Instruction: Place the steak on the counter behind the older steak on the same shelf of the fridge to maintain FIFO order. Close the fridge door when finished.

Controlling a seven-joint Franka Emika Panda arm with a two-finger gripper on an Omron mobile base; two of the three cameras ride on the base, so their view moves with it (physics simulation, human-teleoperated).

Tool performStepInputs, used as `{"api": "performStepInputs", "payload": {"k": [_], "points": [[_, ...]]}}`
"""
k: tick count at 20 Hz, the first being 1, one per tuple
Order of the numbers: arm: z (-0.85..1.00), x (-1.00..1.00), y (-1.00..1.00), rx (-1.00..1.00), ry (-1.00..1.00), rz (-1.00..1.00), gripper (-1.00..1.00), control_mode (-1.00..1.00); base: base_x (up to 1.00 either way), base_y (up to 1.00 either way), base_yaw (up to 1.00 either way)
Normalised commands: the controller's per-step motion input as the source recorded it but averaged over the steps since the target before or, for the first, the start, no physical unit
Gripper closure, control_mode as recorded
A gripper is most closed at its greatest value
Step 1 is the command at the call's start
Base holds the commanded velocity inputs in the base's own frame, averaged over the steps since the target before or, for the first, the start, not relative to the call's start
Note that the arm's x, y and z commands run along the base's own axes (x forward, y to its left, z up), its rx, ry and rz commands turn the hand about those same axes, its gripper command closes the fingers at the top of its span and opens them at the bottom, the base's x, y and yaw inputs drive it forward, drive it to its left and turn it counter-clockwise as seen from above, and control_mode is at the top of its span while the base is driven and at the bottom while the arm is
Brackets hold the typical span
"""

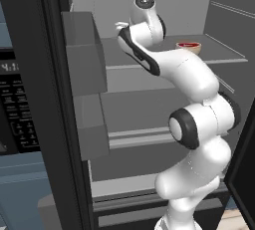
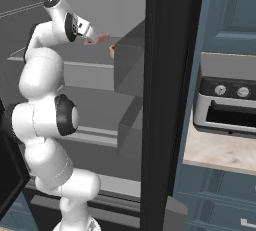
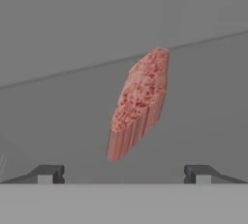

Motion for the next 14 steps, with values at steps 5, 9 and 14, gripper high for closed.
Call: {"api": "performStepInputs", "payload": {"k": [5,9,14], "points": [[0.00,-1.00,0.07,0.00,-0.04,0.00,-1.00,-1.00,0.00,0.00,0.00],[0.06,-1.00,0.00,0.00,-0.03,0.00,-1.00,-1.00,0.00,0.00,0.00],[0.06,-1.00,0.00,0.00,-0.02,0.00,-1.00,-1.00,0.00,0.00,0.00]]}}
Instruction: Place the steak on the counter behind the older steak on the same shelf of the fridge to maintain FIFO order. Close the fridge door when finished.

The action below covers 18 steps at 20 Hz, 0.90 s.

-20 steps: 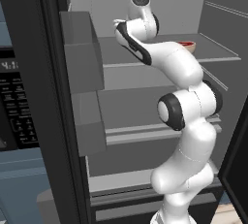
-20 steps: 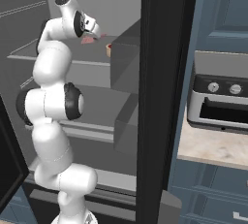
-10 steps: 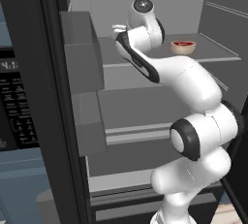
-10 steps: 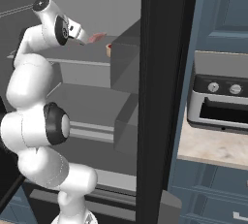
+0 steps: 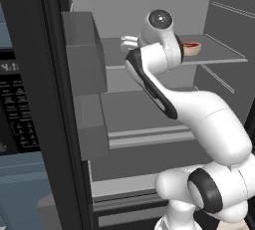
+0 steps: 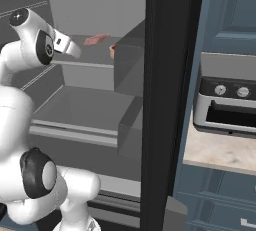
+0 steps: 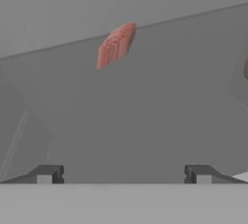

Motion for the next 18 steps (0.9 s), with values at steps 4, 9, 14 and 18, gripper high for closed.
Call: {"api": "performStepInputs", "payload": {"k": [4,9,14,18], "points": [[0.02,-1.00,-0.01,0.00,0.00,0.00,-1.00,-1.00,0.00,0.00,0.00],[0.00,-1.00,-0.13,0.00,0.00,0.00,-1.00,-1.00,0.00,0.00,0.00],[-0.01,-0.93,-0.55,0.00,0.00,0.05,-1.00,-1.00,0.00,0.00,0.00],[-0.08,-0.44,-0.65,-0.02,0.00,0.07,-1.00,-1.00,0.00,0.00,0.00]]}}
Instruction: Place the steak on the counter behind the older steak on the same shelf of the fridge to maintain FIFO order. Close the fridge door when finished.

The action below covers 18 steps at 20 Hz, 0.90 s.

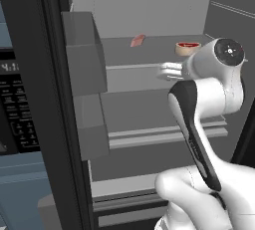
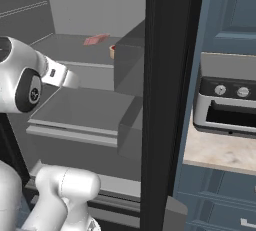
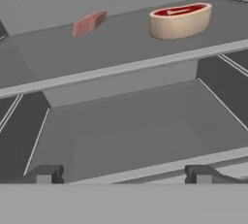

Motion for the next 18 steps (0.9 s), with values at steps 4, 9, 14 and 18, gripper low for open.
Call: {"api": "performStepInputs", "payload": {"k": [4,9,14,18], "points": [[0.00,0.00,0.00,0.00,0.02,0.00,-1.00,-1.00,0.00,0.00,0.00],[0.00,-0.04,0.00,0.00,-0.03,0.00,-1.00,-1.00,0.00,0.00,0.00],[0.00,-0.26,0.00,0.00,-0.01,0.00,-1.00,1.00,-0.34,0.02,0.00],[0.00,0.00,0.00,0.00,0.00,0.00,-1.00,1.00,-0.94,0.18,0.00]]}}
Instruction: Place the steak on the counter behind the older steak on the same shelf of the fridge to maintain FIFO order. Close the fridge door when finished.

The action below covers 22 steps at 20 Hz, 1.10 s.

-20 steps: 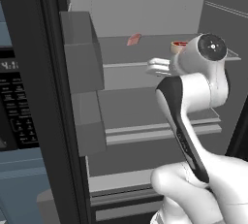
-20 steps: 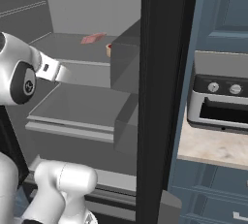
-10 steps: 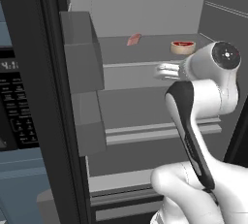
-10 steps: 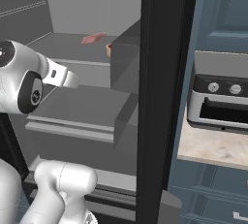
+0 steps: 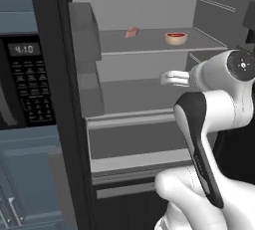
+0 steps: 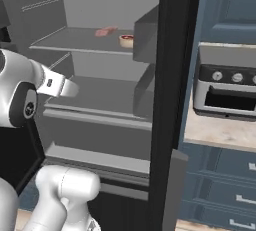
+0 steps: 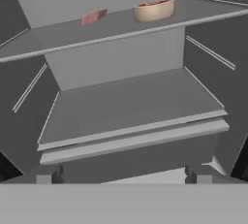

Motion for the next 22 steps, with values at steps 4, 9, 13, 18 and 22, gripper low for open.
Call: {"api": "performStepInputs", "payload": {"k": [4,9,13,18,22], "points": [[0.00,0.00,0.00,0.00,0.00,0.00,-1.00,1.00,-0.66,0.35,0.00],[0.00,0.00,0.00,0.00,0.00,0.00,-1.00,1.00,-0.22,0.47,0.00],[0.00,0.00,0.00,0.00,0.00,0.00,-1.00,1.00,-0.09,0.20,0.00],[0.00,0.00,0.00,0.00,0.00,0.00,-1.00,1.00,-0.22,-0.21,0.00],[0.00,0.00,0.00,0.00,0.00,0.00,-1.00,1.00,-0.31,-0.24,0.00]]}}
